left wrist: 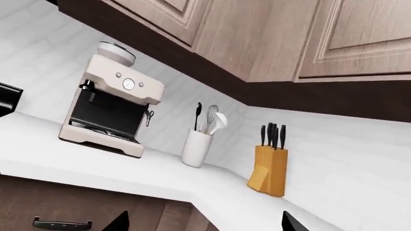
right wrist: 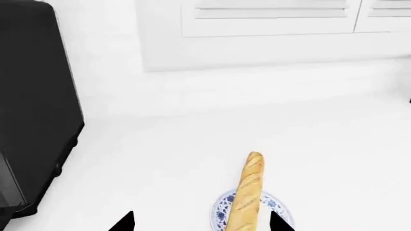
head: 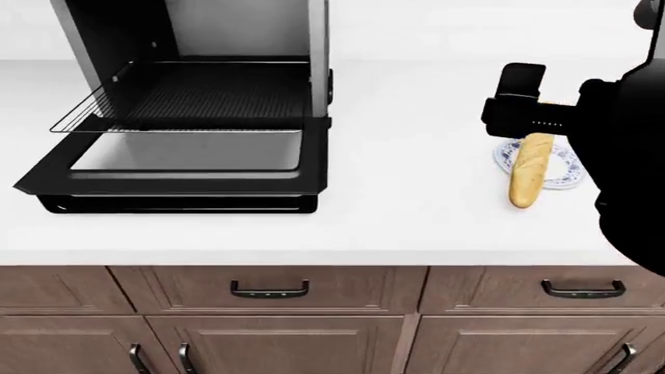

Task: Place the baguette on the rack of the toaster oven.

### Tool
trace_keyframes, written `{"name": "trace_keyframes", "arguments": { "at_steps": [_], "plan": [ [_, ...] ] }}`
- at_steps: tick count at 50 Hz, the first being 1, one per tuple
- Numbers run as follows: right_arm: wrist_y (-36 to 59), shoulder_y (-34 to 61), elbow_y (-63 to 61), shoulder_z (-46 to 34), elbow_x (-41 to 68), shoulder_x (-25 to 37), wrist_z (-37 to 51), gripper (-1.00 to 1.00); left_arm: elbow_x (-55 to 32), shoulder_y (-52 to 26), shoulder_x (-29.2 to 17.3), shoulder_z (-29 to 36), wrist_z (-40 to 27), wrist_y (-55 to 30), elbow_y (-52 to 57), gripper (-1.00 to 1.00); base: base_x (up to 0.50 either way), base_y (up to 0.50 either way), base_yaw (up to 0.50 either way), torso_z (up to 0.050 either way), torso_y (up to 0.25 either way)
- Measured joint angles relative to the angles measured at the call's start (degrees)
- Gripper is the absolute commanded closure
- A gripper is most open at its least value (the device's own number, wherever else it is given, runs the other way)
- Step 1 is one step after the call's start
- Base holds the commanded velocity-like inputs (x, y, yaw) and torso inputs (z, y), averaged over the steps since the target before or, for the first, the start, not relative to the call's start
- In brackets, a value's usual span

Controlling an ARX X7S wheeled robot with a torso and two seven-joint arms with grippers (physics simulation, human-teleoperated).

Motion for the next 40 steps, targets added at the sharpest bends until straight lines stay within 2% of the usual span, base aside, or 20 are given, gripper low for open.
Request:
{"name": "trace_keyframes", "arguments": {
  "at_steps": [5,11,19,27,32,40],
  "plan": [
    [-2.71,-0.02,-1.22,-0.99,-0.30,1.46,-0.46,-1.00,-0.19,0.29,-0.16,0.07,-0.20,0.34,-0.11,-1.00,0.06,0.43,0.00,0.000,0.000],
    [-5.04,-0.23,-2.11,-1.70,-0.80,2.60,-0.56,-1.00,-0.65,0.61,-0.39,0.06,-0.33,0.74,-0.34,-1.00,0.02,0.00,0.00,0.000,0.000],
    [-7.16,-0.57,-3.38,-1.69,-1.47,3.69,-1.18,-1.00,-1.04,0.96,-0.48,0.13,-0.42,1.20,-0.52,-1.00,0.50,0.00,0.00,0.000,0.000],
    [-8.75,0.11,-3.72,-3.76,-0.61,5.36,0.51,-1.00,-1.30,1.13,-0.62,0.35,-0.50,1.51,-0.58,-1.00,0.00,0.00,0.00,0.000,0.000],
    [-13.13,2.08,-4.12,-9.91,0.54,9.17,1.31,-1.00,-1.40,1.20,-0.71,0.49,-0.55,1.63,-0.66,-1.00,0.00,0.00,0.00,0.000,0.000],
    [-22.75,8.90,-5.01,-24.96,3.19,16.89,1.99,-1.00,-1.55,1.23,-0.84,0.78,-0.59,1.81,-0.84,-1.00,0.00,0.00,0.00,0.000,0.000]
  ]
}}
